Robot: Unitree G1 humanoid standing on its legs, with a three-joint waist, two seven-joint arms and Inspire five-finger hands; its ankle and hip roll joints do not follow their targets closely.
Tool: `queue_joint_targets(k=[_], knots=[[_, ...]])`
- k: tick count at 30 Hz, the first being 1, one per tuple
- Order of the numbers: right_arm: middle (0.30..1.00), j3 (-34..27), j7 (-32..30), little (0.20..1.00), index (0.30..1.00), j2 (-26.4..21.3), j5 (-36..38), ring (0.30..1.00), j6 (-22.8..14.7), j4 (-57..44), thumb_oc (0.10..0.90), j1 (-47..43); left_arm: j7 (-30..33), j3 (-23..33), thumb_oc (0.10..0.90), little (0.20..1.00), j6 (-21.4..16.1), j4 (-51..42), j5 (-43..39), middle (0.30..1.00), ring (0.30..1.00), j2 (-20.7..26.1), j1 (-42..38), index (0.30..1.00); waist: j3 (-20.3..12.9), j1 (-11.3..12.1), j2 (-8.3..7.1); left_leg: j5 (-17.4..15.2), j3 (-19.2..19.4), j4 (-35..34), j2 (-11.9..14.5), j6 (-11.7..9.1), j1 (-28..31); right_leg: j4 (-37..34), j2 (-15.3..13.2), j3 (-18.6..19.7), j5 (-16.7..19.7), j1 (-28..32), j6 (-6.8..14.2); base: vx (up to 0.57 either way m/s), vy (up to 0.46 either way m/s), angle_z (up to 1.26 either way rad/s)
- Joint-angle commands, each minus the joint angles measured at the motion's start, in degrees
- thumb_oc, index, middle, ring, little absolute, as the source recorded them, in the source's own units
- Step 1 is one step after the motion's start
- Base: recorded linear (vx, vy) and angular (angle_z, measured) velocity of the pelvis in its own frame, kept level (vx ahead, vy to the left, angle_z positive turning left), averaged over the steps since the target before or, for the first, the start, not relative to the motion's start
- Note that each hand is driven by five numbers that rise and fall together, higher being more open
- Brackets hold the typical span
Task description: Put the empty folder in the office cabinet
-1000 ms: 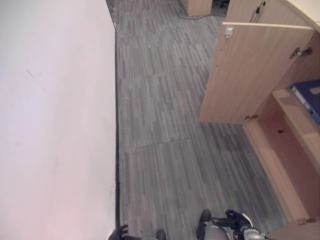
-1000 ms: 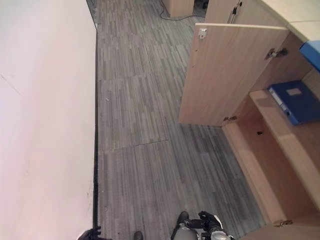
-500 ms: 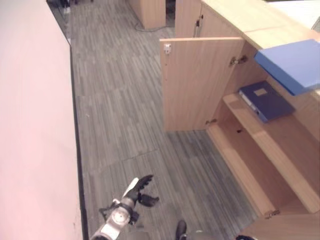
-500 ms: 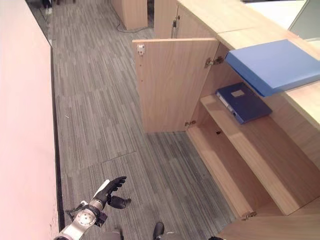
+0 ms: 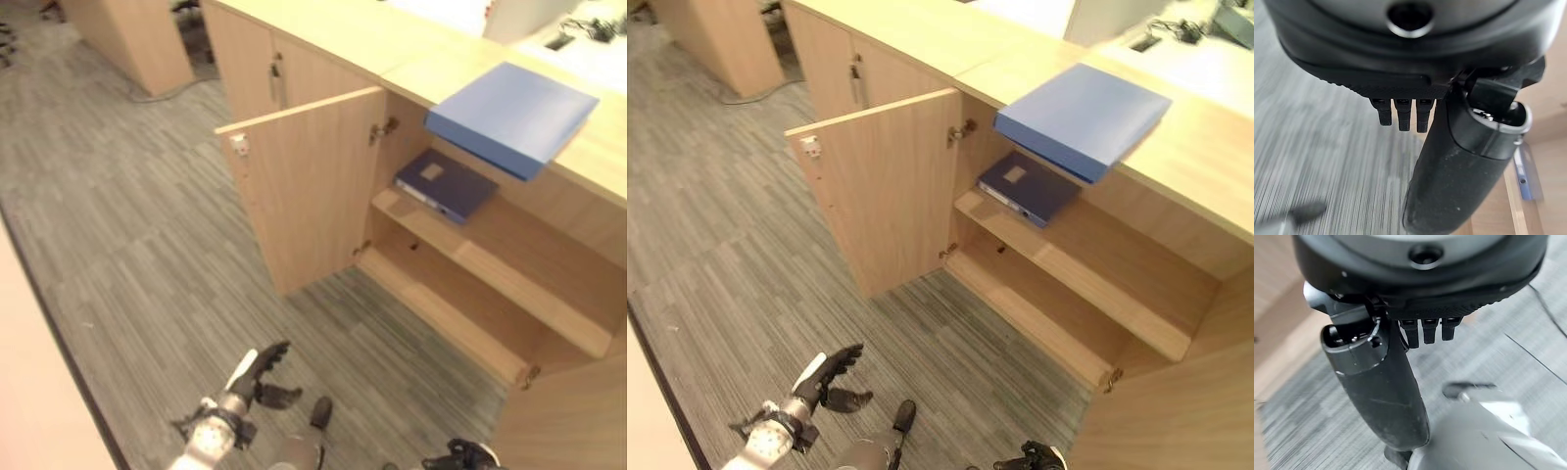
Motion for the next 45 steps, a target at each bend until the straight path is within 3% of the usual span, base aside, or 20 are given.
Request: queue_joint_targets(k=[1, 5, 6, 7, 9, 10, 11, 13, 14, 15, 17, 18, 21, 24, 29, 36, 40, 41, 42, 45], knots=[[0.900, 1.86, -0.06, 0.900, 0.900, -2.67, -1.67, 0.900, -0.21, -1.44, 0.800, 0.53, -1.26, 0.43, 0.800, 0.900, -4.04, -7.34, -0.34, 0.900, 0.900, 1.31, 2.32, 0.900, -3.58, 0.46, 1.60, -9.08, 0.05, 5.07, 3.01, -0.50, -1.32, 1.45, -2.35, -4.14, 4.77, -2.02, 3.63, 0.14, 0.265, -0.95], [0.900, 2.47, -0.25, 0.900, 0.900, -2.60, -2.66, 0.900, -0.39, -3.10, 0.800, 0.14, -2.56, 0.95, 0.800, 0.900, -3.54, -8.43, -1.76, 0.900, 0.900, 1.84, 4.44, 0.900, -3.50, 0.82, 2.50, -10.91, 2.72, 5.58, 2.58, 0.63, -0.60, 2.17, -5.15, -8.39, 6.99, -2.84, 3.69, 0.09, 0.174, -0.61], [0.900, 3.09, -0.24, 0.900, 0.900, -2.49, -3.21, 0.900, -0.55, -3.63, 0.800, -0.05, -2.71, 1.61, 0.800, 0.900, -2.89, -7.09, -2.43, 0.900, 0.900, 1.20, 5.96, 0.900, -3.57, 1.24, 3.27, -11.35, 4.08, 5.13, 2.39, 1.56, 0.39, 5.15, -7.22, -12.76, 8.77, -3.86, 2.82, 0.08, 0.185, -0.18], [0.900, 3.12, -0.24, 0.900, 0.900, -2.52, -3.20, 0.900, -0.54, -3.64, 0.800, -0.04, -2.70, 1.61, 0.800, 0.900, -2.92, -7.05, -2.42, 0.900, 0.900, 1.16, 5.97, 0.900, -3.56, 1.24, 3.26, -11.33, 4.12, 5.07, 2.35, 1.59, 0.44, 5.27, -7.27, -12.71, 8.71, -3.91, 2.84, 0.10, 0.254, -0.38], [0.900, 4.32, -0.24, 0.900, 0.900, -2.55, -4.01, 0.900, -0.46, -4.18, 0.800, -0.85, -2.63, 2.44, 0.800, 0.900, -1.71, -5.69, -3.32, 0.900, 0.900, -0.05, 6.96, 0.900, -3.45, 2.25, 4.43, -11.29, 5.88, 3.32, 2.17, 2.92, 2.90, 11.11, -9.34, -20.35, 9.50, -5.35, 1.01, 0.07, 0.175, -0.68], [0.900, 4.34, -0.24, 0.900, 0.900, -2.56, -4.01, 0.900, -0.45, -4.20, 0.800, -0.82, -2.62, 2.43, 0.800, 0.900, -1.72, -5.67, -3.32, 0.900, 0.900, -0.07, 6.98, 0.900, -3.17, 2.19, 4.36, -11.45, 5.88, 3.30, 2.07, 2.90, 3.29, 11.43, -9.48, -20.33, 9.15, -5.10, 1.04, 0.12, 0.111, -0.66], [0.900, 5.20, -0.32, 0.900, 0.900, -2.56, -4.09, 0.900, -0.60, -4.95, 0.800, -1.54, -2.52, 2.92, 0.800, 0.900, -1.03, -4.55, -3.96, 0.900, 0.900, -1.05, 7.34, 0.900, -3.30, 2.68, 4.44, -12.34, 7.36, 1.78, 2.09, 3.04, 5.57, 13.01, -9.93, -24.93, 8.73, -5.34, 1.45, 0.05, 0.068, -0.54], [0.900, 5.98, -0.25, 0.900, 0.900, -2.74, -4.33, 0.900, -0.59, -5.49, 0.800, -2.33, -2.32, 3.22, 0.800, 0.900, -0.89, -3.89, -4.35, 0.900, 0.900, -1.53, 7.08, 0.900, -2.79, 2.61, 4.89, -11.31, 8.64, 0.39, 2.56, 3.22, 6.51, 13.14, -8.98, -27.08, 8.29, -6.99, 0.79, 0.05, 0.049, -0.53], [0.900, 7.20, 0.03, 0.900, 0.900, -2.90, -5.17, 0.900, -0.41, -5.67, 0.800, -2.80, -2.27, 3.37, 0.800, 0.900, -0.62, -3.62, -4.98, 0.900, 0.900, -2.00, 7.03, 0.900, -2.41, 2.41, 5.23, -12.25, 8.68, -0.69, 3.05, 2.92, 8.36, 14.18, -7.46, -27.09, 6.28, -9.83, 1.36, 0.13, -0.064, -0.61], [0.900, 8.62, 0.08, 0.900, 0.900, -3.26, -6.35, 0.900, -0.02, -5.61, 0.800, -3.60, -1.93, 3.72, 0.800, 0.900, -0.45, -3.13, -5.95, 0.900, 0.900, -2.58, 7.03, 0.900, -1.07, 1.54, 5.55, -12.45, 9.29, -1.87, 3.12, 2.78, 10.73, 9.92, -5.36, -28.31, 7.62, -14.28, 2.27, 0.12, -0.079, -0.66], [0.900, 8.97, 0.09, 0.900, 0.900, -3.42, -6.57, 0.900, 0.33, -5.41, 0.800, -4.08, -1.95, 4.08, 0.800, 0.900, -0.46, -3.78, -6.03, 0.900, 0.900, -2.64, 7.02, 0.900, -0.35, 1.11, 5.86, -12.75, 9.50, -2.08, 3.27, 2.72, 11.65, 6.07, -4.56, -28.29, 9.06, -14.94, 2.86, 0.06, -0.108, -0.56], [0.900, 9.11, 0.07, 0.900, 0.900, -3.36, -6.80, 0.900, 0.79, -5.18, 0.800, -4.59, -1.72, 4.24, 0.800, 0.900, -0.71, -3.92, -5.68, 0.900, 0.900, -2.55, 6.64, 0.900, 0.86, 0.13, 5.33, -12.56, 9.91, -1.92, 2.51, 2.60, 12.10, -1.33, -3.54, -27.86, 12.95, -17.15, 3.52, 0.05, -0.116, -0.27], [0.900, 8.52, 0.37, 0.900, 0.900, -3.05, -6.99, 0.900, 1.13, -3.35, 0.800, -3.56, -1.69, 4.38, 0.800, 0.900, -0.97, -3.52, -5.32, 0.900, 0.900, -2.91, 5.79, 0.900, 0.89, -0.41, 4.59, -14.33, 9.02, -1.82, 1.66, 1.81, 13.76, -8.18, -3.04, -27.31, 14.58, -16.12, 4.54, 0.21, -0.172, -0.08], [0.900, 7.49, 0.31, 0.900, 0.900, -2.62, -6.57, 0.900, 1.54, -1.63, 0.800, -2.10, -1.21, 4.08, 0.800, 0.900, -0.85, -2.17, -5.54, 0.900, 0.900, -4.44, 5.64, 0.900, -0.24, -1.08, 3.78, -16.30, 7.86, -1.26, 2.20, 1.10, 15.79, -7.92, -3.15, -28.14, 16.39, -14.29, 4.00, 0.35, -0.200, 0.51], [0.900, 5.44, -0.64, 0.900, 0.900, -2.60, -2.29, 0.900, 1.27, -0.75, 0.800, -1.97, -0.40, 1.60, 0.800, 0.900, -0.45, 0.11, -7.95, 0.900, 0.900, -5.44, 3.00, 0.900, -1.69, -2.61, 3.87, -16.67, 6.01, -4.16, 6.09, -0.07, 18.58, -2.48, -1.31, -28.64, 13.26, -14.96, 2.66, 0.32, -0.191, 0.53], [0.900, 3.28, -1.58, 0.900, 0.900, -2.92, 0.28, 0.900, 0.82, -0.96, 0.800, -1.84, -0.25, -0.37, 0.800, 0.900, -0.12, -0.16, -6.68, 0.900, 0.900, -4.25, 0.89, 0.900, -1.18, -4.05, 4.32, -17.14, 5.53, -7.09, 7.95, -0.07, 20.46, 7.77, -1.86, -27.67, 8.60, -19.68, 1.63, 0.13, -0.055, -0.08], [0.900, 3.48, -1.28, 0.900, 0.900, -2.30, -0.08, 0.900, 0.81, -0.51, 0.800, -0.33, -0.78, 0.16, 0.800, 0.900, 0.14, 0.14, -6.87, 0.900, 0.900, -3.86, 0.85, 0.900, -0.91, -4.58, 3.81, -18.15, 5.93, -4.16, 9.50, -1.55, 19.91, 7.68, -0.78, -27.77, 6.10, -18.35, 0.21, 0.12, -0.118, 0.02], [0.900, 3.42, -1.32, 0.900, 0.900, -2.15, -0.01, 0.900, 0.70, -0.01, 0.800, 0.06, -0.91, 0.43, 0.800, 0.900, 0.20, 0.13, -7.14, 0.900, 0.900, -3.78, 0.96, 0.900, -0.85, -4.63, 3.36, -16.94, 6.87, -0.59, 10.09, -2.64, 18.67, 6.47, 0.13, -27.81, 5.46, -16.73, -0.55, 0.11, -0.187, 0.02], [0.900, 3.38, -1.47, 0.900, 0.900, -1.70, 0.50, 0.900, 0.51, 1.05, 0.800, 0.90, -1.45, 1.10, 0.800, 0.900, 0.43, -0.14, -8.63, 0.900, 0.900, -3.79, 1.48, 0.900, -0.23, -3.90, 2.08, -12.16, 8.02, 11.36, 10.20, -4.15, 13.75, 2.15, 2.55, -27.31, 4.87, -12.38, -2.30, 0.12, -0.241, 0.10], [0.900, 3.51, -1.92, 0.900, 0.900, -2.44, 0.82, 0.900, 0.60, 1.26, 0.800, 1.21, -1.63, 1.02, 0.800, 0.900, 0.41, -0.83, -10.83, 0.900, 0.900, -3.72, 1.76, 0.900, 1.57, -2.53, 0.44, -8.08, 6.70, 27.00, 8.55, -3.65, 4.80, -1.91, 4.00, -26.10, 4.81, -8.21, -4.15, 0.07, -0.149, -0.14]])
